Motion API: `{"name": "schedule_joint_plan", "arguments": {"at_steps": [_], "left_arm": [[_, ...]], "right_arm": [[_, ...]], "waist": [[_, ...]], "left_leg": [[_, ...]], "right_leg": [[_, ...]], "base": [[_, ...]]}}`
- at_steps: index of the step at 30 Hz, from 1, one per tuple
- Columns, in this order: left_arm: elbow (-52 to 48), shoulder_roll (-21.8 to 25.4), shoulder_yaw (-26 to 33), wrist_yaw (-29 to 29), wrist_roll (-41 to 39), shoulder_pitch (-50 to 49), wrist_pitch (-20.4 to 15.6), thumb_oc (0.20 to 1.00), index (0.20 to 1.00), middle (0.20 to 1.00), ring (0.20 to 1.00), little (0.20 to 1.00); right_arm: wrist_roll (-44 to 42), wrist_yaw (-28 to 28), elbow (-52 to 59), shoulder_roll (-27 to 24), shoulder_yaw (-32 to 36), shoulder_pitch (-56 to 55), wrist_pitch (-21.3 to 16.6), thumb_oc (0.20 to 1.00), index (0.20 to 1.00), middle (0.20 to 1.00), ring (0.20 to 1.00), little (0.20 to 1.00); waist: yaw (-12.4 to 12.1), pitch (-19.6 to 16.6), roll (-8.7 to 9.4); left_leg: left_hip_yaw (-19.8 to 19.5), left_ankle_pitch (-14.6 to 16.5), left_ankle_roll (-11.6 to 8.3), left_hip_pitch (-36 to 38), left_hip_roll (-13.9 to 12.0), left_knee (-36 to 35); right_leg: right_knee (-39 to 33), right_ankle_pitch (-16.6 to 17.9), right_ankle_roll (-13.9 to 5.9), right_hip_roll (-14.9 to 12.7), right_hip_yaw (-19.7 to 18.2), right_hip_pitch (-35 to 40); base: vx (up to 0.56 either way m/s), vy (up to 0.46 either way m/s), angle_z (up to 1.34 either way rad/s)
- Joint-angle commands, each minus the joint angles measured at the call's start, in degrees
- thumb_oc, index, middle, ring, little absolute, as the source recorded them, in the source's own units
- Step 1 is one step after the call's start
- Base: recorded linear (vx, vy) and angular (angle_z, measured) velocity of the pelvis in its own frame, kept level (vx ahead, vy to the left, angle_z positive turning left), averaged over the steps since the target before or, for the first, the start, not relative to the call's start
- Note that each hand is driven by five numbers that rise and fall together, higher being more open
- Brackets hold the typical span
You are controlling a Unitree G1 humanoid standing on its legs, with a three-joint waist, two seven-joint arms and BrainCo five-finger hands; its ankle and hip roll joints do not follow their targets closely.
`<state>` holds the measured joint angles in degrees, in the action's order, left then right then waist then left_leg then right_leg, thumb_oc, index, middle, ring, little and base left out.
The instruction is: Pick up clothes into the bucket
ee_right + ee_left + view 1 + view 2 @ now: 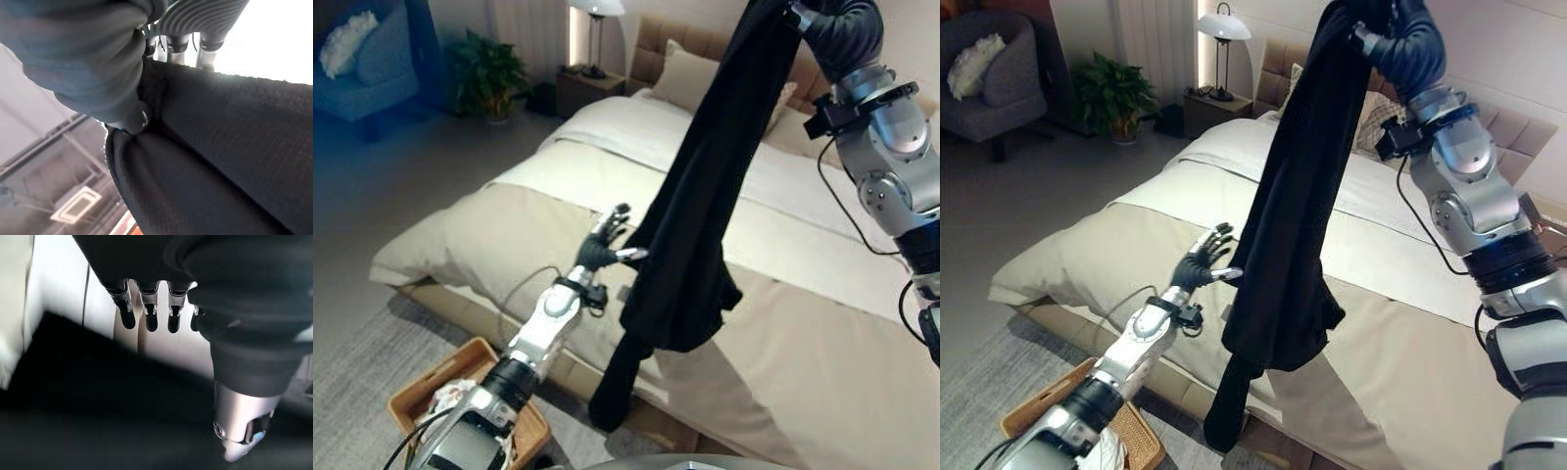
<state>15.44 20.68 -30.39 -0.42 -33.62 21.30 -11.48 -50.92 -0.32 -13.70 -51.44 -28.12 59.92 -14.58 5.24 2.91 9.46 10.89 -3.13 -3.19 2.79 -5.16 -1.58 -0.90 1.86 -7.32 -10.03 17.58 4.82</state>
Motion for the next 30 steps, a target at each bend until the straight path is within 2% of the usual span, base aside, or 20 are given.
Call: {"name": "schedule_joint_plan", "arguments": {"at_steps": [1, 5, 7, 11, 12, 13, 17, 18, 19, 20, 21, 22, 24, 25, 27, 30], "left_arm": [[1.84, -1.54, -2.32, -1.72, -5.45, 4.24, -1.47, 1.000, 1.000, 1.000, 1.000, 1.000], [5.82, -3.38, -5.26, -2.63, -6.33, 7.37, -0.52, 1.000, 1.000, 1.000, 1.000, 1.000], [9.86, -4.50, -7.99, -2.25, -3.94, 10.43, 0.11, 1.000, 1.000, 1.000, 1.000, 1.000], [10.99, -5.34, -9.45, -3.37, -5.55, 11.69, 0.94, 1.000, 1.000, 1.000, 1.000, 1.000], [11.74, -6.51, -12.09, -6.50, -10.62, 12.53, 3.23, 1.000, 1.000, 1.000, 1.000, 1.000], [11.84, -6.87, -13.27, -7.66, -11.35, 12.62, 4.09, 1.000, 1.000, 1.000, 1.000, 1.000], [13.09, -6.62, -16.50, -7.89, -7.16, 13.77, 4.42, 1.000, 1.000, 1.000, 1.000, 1.000], [14.60, -6.51, -18.15, -7.66, -2.63, 14.65, 4.79, 0.837, 0.837, 0.837, 0.837, 0.837], [15.69, -6.62, -18.75, -7.36, -0.03, 15.14, 4.88, 0.278, 0.278, 0.278, 0.278, 0.278], [15.77, -6.71, -18.74, -7.34, 0.06, 15.17, 4.84, 0.278, 0.278, 0.278, 0.278, 0.278], [16.78, -6.46, -19.02, -6.57, 4.14, 15.67, 4.72, 0.200, 0.200, 0.200, 0.200, 0.200], [16.81, -6.52, -19.02, -6.53, 4.25, 15.67, 4.70, 0.200, 0.200, 0.200, 0.200, 0.200], [19.27, -6.07, -18.19, -5.12, 11.69, 15.66, 4.65, 0.200, 0.200, 0.200, 0.200, 0.200], [19.36, -6.16, -18.19, -5.07, 11.82, 15.65, 4.59, 0.200, 0.200, 0.200, 0.200, 0.200], [23.25, -6.36, -15.67, -2.33, 17.74, 14.52, 4.11, 0.200, 0.200, 0.200, 0.200, 0.200], [25.09, -6.32, -13.26, 0.13, 21.43, 13.42, 3.64, 0.200, 0.200, 0.200, 0.200, 0.200]], "right_arm": [[-3.90, -0.77, -2.01, 0.87, -2.82, 9.33, -2.12, 0.200, 0.200, 0.200, 0.200, 0.200], [-4.55, -0.54, -3.52, 1.75, -3.88, 10.53, -2.25, 0.200, 0.200, 0.200, 0.200, 0.200], [-4.70, -0.61, -3.92, 2.68, -4.77, 11.17, -2.36, 0.200, 0.200, 0.200, 0.200, 0.200], [-4.78, -0.76, -3.82, 3.18, -5.50, 12.10, -2.46, 0.200, 0.200, 0.200, 0.200, 0.200], [-5.08, -0.77, -4.70, 3.88, -6.32, 13.32, -2.67, 0.200, 0.200, 0.200, 0.200, 0.200], [-5.09, -0.70, -5.14, 4.10, -6.49, 13.54, -2.66, 0.200, 0.200, 0.200, 0.200, 0.200], [-4.98, -0.72, -6.42, 4.52, -7.60, 14.84, -2.48, 0.200, 0.200, 0.200, 0.200, 0.200], [-4.51, -0.90, -6.81, 4.35, -8.36, 15.88, -2.25, 0.200, 0.200, 0.200, 0.200, 0.200], [-4.31, -0.97, -7.02, 4.10, -8.65, 16.30, -2.17, 0.200, 0.200, 0.200, 0.200, 0.200], [-4.32, -0.96, -7.05, 4.07, -8.68, 16.35, -2.17, 0.200, 0.200, 0.200, 0.200, 0.200], [-4.25, -0.96, -7.02, 3.65, -8.81, 16.65, -2.03, 0.200, 0.200, 0.200, 0.200, 0.200], [-4.25, -0.96, -7.01, 3.63, -8.81, 16.65, -2.02, 0.200, 0.200, 0.200, 0.200, 0.200], [-3.77, -0.85, -6.76, 2.85, -8.47, 17.10, -1.70, 0.200, 0.200, 0.200, 0.200, 0.200], [-3.76, -0.85, -6.74, 2.84, -8.47, 17.08, -1.68, 0.200, 0.200, 0.200, 0.200, 0.200], [-3.49, -0.96, -5.99, 1.76, -7.51, 16.98, -1.74, 0.200, 0.200, 0.200, 0.200, 0.200], [-3.65, -0.73, -5.09, 0.92, -6.37, 16.12, -1.93, 0.200, 0.200, 0.200, 0.200, 0.200]], "waist": [[-0.36, -3.93, 0.00], [0.16, -4.25, -0.14], [0.75, -4.61, -0.29], [0.99, -4.70, -0.48], [1.45, -4.90, -0.68], [1.61, -4.95, -0.79], [1.78, -5.00, -1.06], [1.92, -4.95, -1.13], [1.92, -4.92, -1.22], [1.91, -4.89, -1.24], [1.80, -4.86, -1.26], [1.79, -4.85, -1.26], [1.44, -4.72, -1.17], [1.43, -4.71, -1.17], [1.11, -4.62, -0.96], [0.79, -4.57, -0.81]], "left_leg": [[-1.99, 1.81, -1.58, 0.84, -2.65, 0.34], [-1.99, 1.72, -1.61, 1.04, -2.61, 0.20], [-1.84, 1.70, -1.62, 1.19, -2.64, 0.09], [-1.75, 1.73, -1.61, 1.23, -2.64, 0.14], [-1.74, 1.81, -1.56, 1.21, -2.54, 0.22], [-1.68, 1.84, -1.54, 1.25, -2.56, 0.24], [-1.69, 1.83, -1.52, 1.30, -2.49, 0.21], [-1.76, 1.84, -1.52, 1.23, -2.45, 0.26], [-1.84, 1.82, -1.50, 1.18, -2.43, 0.29], [-1.86, 1.83, -1.49, 1.17, -2.43, 0.30], [-1.94, 1.81, -1.48, 1.10, -2.41, 0.39], [-1.95, 1.82, -1.48, 1.09, -2.41, 0.41], [-2.10, 1.87, -1.40, 1.00, -2.37, 0.53], [-2.11, 1.88, -1.40, 1.01, -2.37, 0.54], [-2.21, 1.94, -1.36, 0.91, -2.36, 0.66], [-2.41, 1.93, -1.30, 0.79, -2.41, 0.72]], "right_leg": [[1.16, 4.48, -4.27, -2.51, -2.93, -2.33], [1.25, 4.47, -4.32, -2.48, -3.05, -2.17], [1.28, 4.42, -4.32, -2.43, -3.31, -2.16], [1.25, 4.50, -4.34, -2.46, -3.41, -2.23], [1.25, 4.61, -4.37, -2.48, -3.55, -2.25], [1.25, 4.66, -4.38, -2.49, -3.64, -2.27], [1.20, 4.73, -4.36, -2.50, -3.73, -2.34], [1.24, 4.73, -4.37, -2.54, -3.70, -2.40], [1.26, 4.73, -4.37, -2.55, -3.65, -2.41], [1.26, 4.72, -4.37, -2.56, -3.63, -2.40], [1.34, 4.74, -4.39, -2.57, -3.54, -2.36], [1.34, 4.73, -4.40, -2.58, -3.53, -2.35], [1.37, 4.76, -4.44, -2.65, -3.37, -2.24], [1.38, 4.76, -4.44, -2.66, -3.37, -2.22], [1.37, 4.71, -4.40, -2.65, -3.12, -2.12], [1.34, 4.58, -4.36, -2.62, -2.93, -1.99]], "base": [[0.01, 0.000, -0.04], [0.00, 0.001, -0.03], [0.00, 0.000, 0.00], [0.00, 0.004, -0.04], [0.00, 0.005, -0.06], [0.00, 0.005, -0.07], [0.00, 0.004, -0.03], [0.00, 0.000, 0.00], [0.00, 0.000, 0.00], [0.00, 0.000, 0.00], [0.00, 0.000, 0.00], [0.00, 0.000, 0.00], [0.00, 0.000, 0.00], [0.00, 0.000, 0.00], [0.00, 0.000, 0.00], [0.00, 0.000, 0.00]]}}
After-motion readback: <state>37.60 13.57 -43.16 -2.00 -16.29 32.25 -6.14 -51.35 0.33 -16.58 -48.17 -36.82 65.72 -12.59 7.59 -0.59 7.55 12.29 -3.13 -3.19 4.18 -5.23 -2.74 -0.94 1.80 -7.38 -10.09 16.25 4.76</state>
